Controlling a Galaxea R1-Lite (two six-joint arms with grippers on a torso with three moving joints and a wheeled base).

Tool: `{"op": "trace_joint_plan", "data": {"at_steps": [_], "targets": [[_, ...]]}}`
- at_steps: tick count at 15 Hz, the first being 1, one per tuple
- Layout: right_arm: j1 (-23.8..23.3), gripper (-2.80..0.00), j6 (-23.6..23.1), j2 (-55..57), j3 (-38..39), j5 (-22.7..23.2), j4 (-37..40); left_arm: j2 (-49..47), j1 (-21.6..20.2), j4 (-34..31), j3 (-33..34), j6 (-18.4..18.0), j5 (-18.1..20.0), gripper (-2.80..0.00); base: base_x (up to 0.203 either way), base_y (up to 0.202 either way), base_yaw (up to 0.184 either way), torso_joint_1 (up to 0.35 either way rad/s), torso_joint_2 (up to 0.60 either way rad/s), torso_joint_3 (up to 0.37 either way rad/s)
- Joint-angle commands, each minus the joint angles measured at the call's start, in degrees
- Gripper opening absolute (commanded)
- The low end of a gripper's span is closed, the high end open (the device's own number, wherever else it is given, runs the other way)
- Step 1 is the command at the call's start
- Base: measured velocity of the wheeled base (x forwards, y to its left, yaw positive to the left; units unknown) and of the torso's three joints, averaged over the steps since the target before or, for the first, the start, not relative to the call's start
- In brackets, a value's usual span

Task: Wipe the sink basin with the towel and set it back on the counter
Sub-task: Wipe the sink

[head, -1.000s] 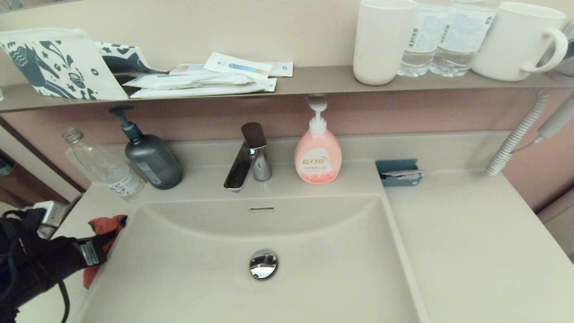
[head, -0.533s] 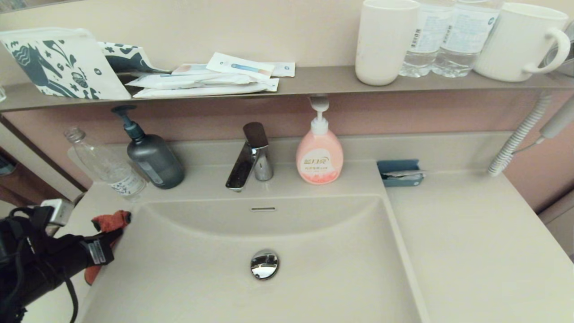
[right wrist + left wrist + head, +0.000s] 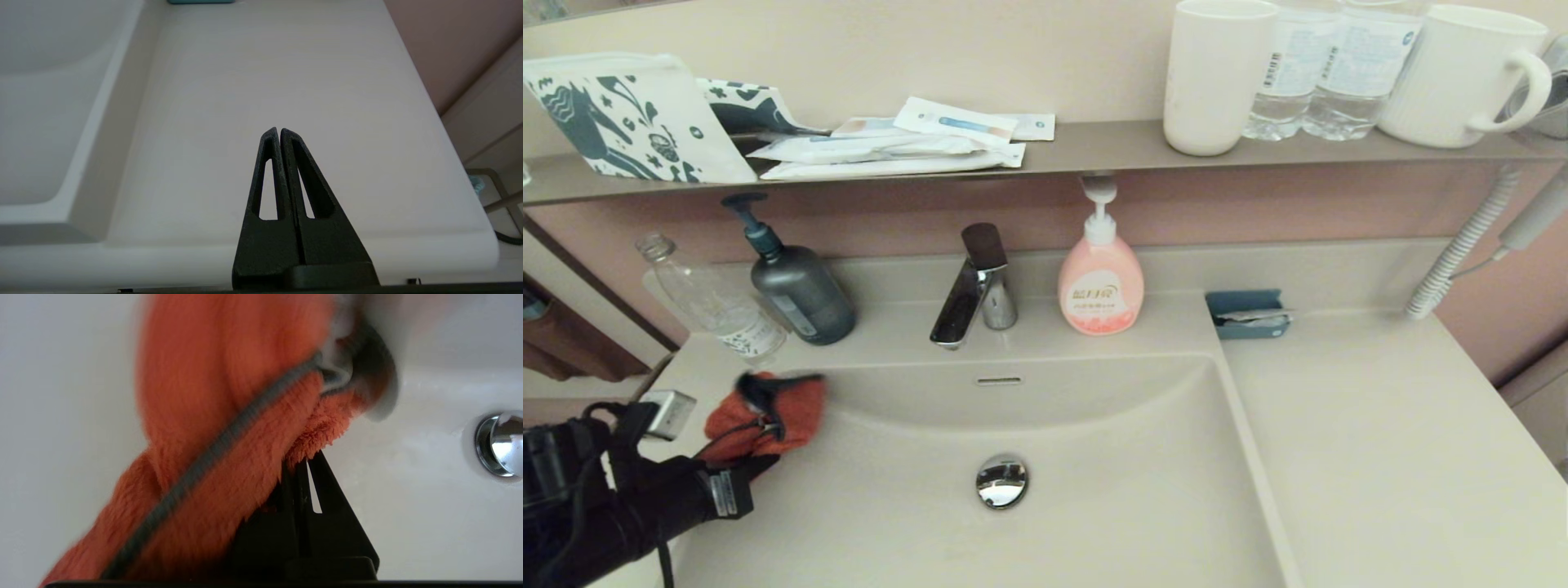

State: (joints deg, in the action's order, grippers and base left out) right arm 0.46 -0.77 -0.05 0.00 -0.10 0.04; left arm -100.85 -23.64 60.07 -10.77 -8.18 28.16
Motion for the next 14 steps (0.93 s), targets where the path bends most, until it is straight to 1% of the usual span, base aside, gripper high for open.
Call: {"op": "trace_joint_plan", "data": {"at_steps": [1,3,6,10,11,14], "targets": [[0.0,-2.80,0.0,0.0,0.0,0.0,0.0,-0.3,-0.5,1.3,1.5,-0.9,-0.7,-2.80,0.000,0.000,0.000,0.000,0.00,0.000],[0.0,-2.80,0.0,0.0,0.0,0.0,0.0,-0.4,-1.5,1.5,1.2,-1.2,-0.7,-2.80,0.000,0.000,0.000,0.000,0.00,0.000],[0.0,-2.80,0.0,0.0,0.0,0.0,0.0,-0.3,-2.6,1.5,-2.5,-1.1,-0.7,-2.80,0.000,0.000,0.000,0.000,0.00,0.000],[0.0,-2.80,0.0,0.0,0.0,0.0,0.0,0.4,-5.3,0.3,-10.4,-1.0,-0.7,-2.80,0.000,0.000,0.000,0.000,0.00,0.000],[0.0,-2.80,0.0,0.0,0.0,0.0,0.0,0.5,-6.0,-1.0,-11.3,-1.1,-0.7,-2.80,0.000,0.000,0.000,0.000,0.00,0.000],[0.0,-2.80,0.0,0.0,0.0,0.0,0.0,0.0,-7.0,-1.3,-11.8,-1.0,-0.7,-2.80,0.000,0.000,0.000,0.000,0.00,0.000]]}}
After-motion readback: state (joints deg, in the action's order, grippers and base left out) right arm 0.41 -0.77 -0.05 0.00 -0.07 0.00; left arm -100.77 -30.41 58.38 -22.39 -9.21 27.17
